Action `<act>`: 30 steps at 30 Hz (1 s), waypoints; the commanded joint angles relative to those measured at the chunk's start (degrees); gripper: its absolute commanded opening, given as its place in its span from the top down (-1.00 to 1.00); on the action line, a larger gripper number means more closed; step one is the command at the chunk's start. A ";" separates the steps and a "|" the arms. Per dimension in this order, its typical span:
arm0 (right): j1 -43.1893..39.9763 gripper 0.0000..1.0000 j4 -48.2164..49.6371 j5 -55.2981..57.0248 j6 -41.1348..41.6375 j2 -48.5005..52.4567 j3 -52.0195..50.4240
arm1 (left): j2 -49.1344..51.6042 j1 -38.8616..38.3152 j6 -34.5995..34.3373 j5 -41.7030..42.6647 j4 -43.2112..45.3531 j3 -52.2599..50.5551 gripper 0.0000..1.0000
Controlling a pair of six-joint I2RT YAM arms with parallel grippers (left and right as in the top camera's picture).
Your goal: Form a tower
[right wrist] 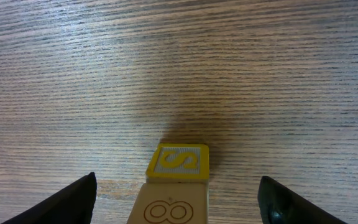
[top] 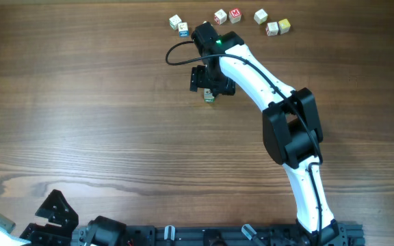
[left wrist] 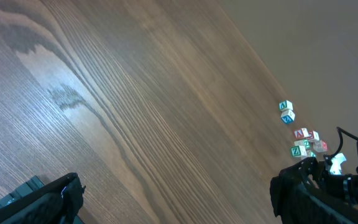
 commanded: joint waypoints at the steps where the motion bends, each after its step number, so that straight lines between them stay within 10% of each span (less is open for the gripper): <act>1: -0.20 -0.57 -0.11 0.02 0.17 0.92 0.15 | -0.28 0.37 -0.50 -0.76 0.11 -0.15 -1.00; 30: -0.24 0.01 0.09 0.42 0.42 0.92 0.15 | -0.28 0.35 -0.50 -0.76 0.11 -0.15 -1.00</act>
